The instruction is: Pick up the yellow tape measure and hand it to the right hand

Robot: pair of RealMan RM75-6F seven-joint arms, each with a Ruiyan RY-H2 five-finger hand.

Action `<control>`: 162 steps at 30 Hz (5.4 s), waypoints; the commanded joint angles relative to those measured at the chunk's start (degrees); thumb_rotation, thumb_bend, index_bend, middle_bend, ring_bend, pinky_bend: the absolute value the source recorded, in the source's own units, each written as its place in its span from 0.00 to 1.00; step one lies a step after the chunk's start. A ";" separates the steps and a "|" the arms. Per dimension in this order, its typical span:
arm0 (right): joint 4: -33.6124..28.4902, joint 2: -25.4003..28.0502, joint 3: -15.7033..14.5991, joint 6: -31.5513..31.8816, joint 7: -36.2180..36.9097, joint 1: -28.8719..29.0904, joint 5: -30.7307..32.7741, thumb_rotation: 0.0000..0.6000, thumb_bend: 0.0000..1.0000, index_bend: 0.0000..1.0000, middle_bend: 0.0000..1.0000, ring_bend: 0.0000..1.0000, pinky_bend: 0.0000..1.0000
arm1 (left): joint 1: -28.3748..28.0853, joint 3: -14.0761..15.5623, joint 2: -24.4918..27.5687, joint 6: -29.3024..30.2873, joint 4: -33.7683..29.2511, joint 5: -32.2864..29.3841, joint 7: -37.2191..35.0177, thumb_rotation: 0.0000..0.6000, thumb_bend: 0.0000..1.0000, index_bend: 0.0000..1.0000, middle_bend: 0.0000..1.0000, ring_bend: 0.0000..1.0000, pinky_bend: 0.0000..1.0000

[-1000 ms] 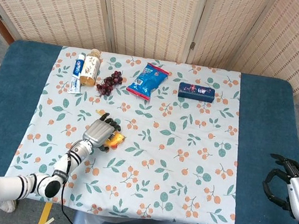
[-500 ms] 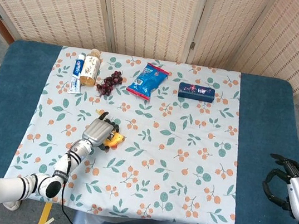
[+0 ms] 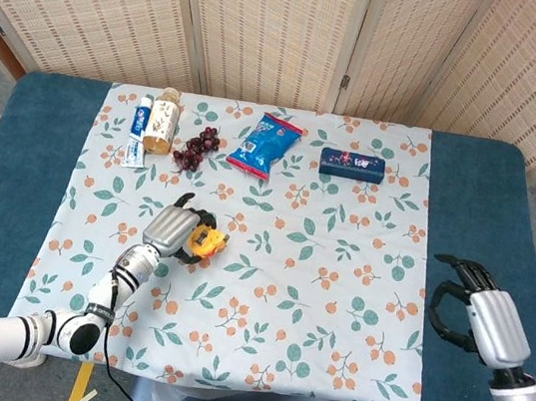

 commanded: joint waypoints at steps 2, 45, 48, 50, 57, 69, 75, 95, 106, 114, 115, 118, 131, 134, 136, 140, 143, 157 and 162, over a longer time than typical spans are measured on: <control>-5.20 -1.46 3.54 -7.34 -5.65 6.35 3.15 1.00 0.43 0.40 0.16 0.13 0.14 | 1.03 -1.31 3.03 3.23 -6.54 3.01 -1.51 1.00 0.44 0.57 0.51 0.41 0.05; -7.24 -17.44 11.00 -23.09 -26.97 28.07 31.64 1.00 0.33 0.44 0.07 0.12 0.00 | -0.94 -4.42 0.33 13.27 -21.11 1.82 7.56 1.00 0.47 0.58 0.53 0.42 0.05; -6.43 -18.72 11.36 -23.23 -27.34 29.26 32.86 1.00 0.33 0.44 0.07 0.12 0.00 | -1.21 -4.45 -0.34 13.85 -21.30 1.97 8.50 1.00 0.47 0.58 0.53 0.42 0.05; -6.09 -19.20 11.44 -23.33 -27.37 29.73 33.36 1.00 0.33 0.44 0.07 0.12 0.00 | -1.32 -4.40 -0.64 14.01 -21.33 1.98 8.87 1.00 0.47 0.58 0.53 0.42 0.05; -5.51 -20.32 11.11 -23.85 -27.69 31.19 34.67 1.00 0.33 0.44 0.08 0.11 0.00 | -1.67 -4.55 -1.44 14.27 -20.87 1.46 9.82 1.00 0.47 0.58 0.53 0.42 0.05; -5.42 -19.91 10.05 -23.55 -27.34 31.47 35.62 1.00 0.33 0.47 0.10 0.13 0.00 | -1.82 -4.61 -1.45 14.01 -19.93 0.74 10.14 1.00 0.47 0.58 0.53 0.42 0.04; -5.47 -19.53 9.58 -23.30 -26.92 31.38 35.54 1.00 0.33 0.50 0.11 0.14 0.00 | -1.93 -4.61 -1.62 13.76 -19.33 0.32 10.16 1.00 0.47 0.58 0.53 0.42 0.04; -3.48 -20.88 9.27 -22.36 -26.24 31.80 35.62 1.00 0.33 0.62 0.18 0.12 0.01 | -2.43 -4.35 -2.68 13.56 -18.45 0.20 10.77 1.00 0.48 0.58 0.53 0.42 0.04; -2.23 -21.65 9.35 -22.51 -25.19 31.96 35.64 1.00 0.33 0.66 0.21 0.14 0.01 | -2.64 -4.10 -3.30 13.34 -17.58 0.30 10.92 1.00 0.51 0.58 0.53 0.42 0.04; -1.32 -21.96 9.54 -22.55 -23.76 31.77 35.19 1.00 0.53 0.68 0.23 0.16 0.02 | -2.25 -3.47 -3.46 13.30 -16.31 0.78 10.54 1.00 0.53 0.58 0.53 0.42 0.04; -1.17 -22.02 9.52 -22.60 -23.57 31.75 35.04 1.00 0.55 0.68 0.23 0.16 0.02 | -2.19 -3.39 -3.42 13.30 -16.10 0.98 10.43 1.00 0.53 0.58 0.53 0.42 0.04; -0.98 -22.05 9.51 -22.41 -23.09 31.56 34.47 1.00 0.61 0.69 0.24 0.17 0.02 | -1.88 -3.13 -3.29 13.35 -15.39 1.39 9.99 1.00 0.54 0.58 0.53 0.42 0.04; -3.81 -18.04 8.93 -20.09 -19.25 28.15 30.31 1.00 0.66 0.70 0.26 0.18 0.02 | 0.82 -0.20 -2.38 13.05 -7.01 7.03 3.05 1.00 0.56 0.59 0.54 0.43 0.04; -5.23 -16.22 8.82 -19.21 -17.61 26.84 28.61 1.00 0.66 0.70 0.26 0.18 0.02 | 1.58 0.91 -2.48 12.89 -3.77 8.64 1.25 1.00 0.56 0.59 0.54 0.43 0.04; -6.22 -14.83 8.80 -18.56 -16.37 25.91 27.32 1.00 0.66 0.70 0.26 0.18 0.02 | 2.02 1.51 -2.61 12.67 -1.67 9.44 0.18 1.00 0.56 0.59 0.54 0.43 0.04; -8.34 -11.79 8.69 -17.79 -13.68 24.13 25.26 1.00 0.66 0.70 0.26 0.19 0.02 | 2.75 2.15 -2.97 12.15 1.83 10.36 -1.80 1.00 0.56 0.59 0.55 0.43 0.04; -10.01 -9.35 8.74 -17.11 -11.77 22.85 23.65 1.00 0.66 0.70 0.26 0.18 0.02 | 3.11 2.41 -3.36 11.58 4.42 10.70 -2.70 1.00 0.56 0.59 0.55 0.44 0.04; -16.86 2.93 8.99 -13.25 -0.51 16.36 15.88 1.00 0.66 0.70 0.26 0.19 0.02 | 4.29 2.44 -4.53 9.87 11.09 11.88 -5.65 1.00 0.56 0.60 0.55 0.44 0.04; -18.26 6.86 8.92 -11.82 3.90 14.22 13.21 1.00 0.66 0.70 0.26 0.19 0.02 | 4.42 2.24 -4.68 9.37 11.60 11.96 -5.44 1.00 0.56 0.60 0.55 0.44 0.04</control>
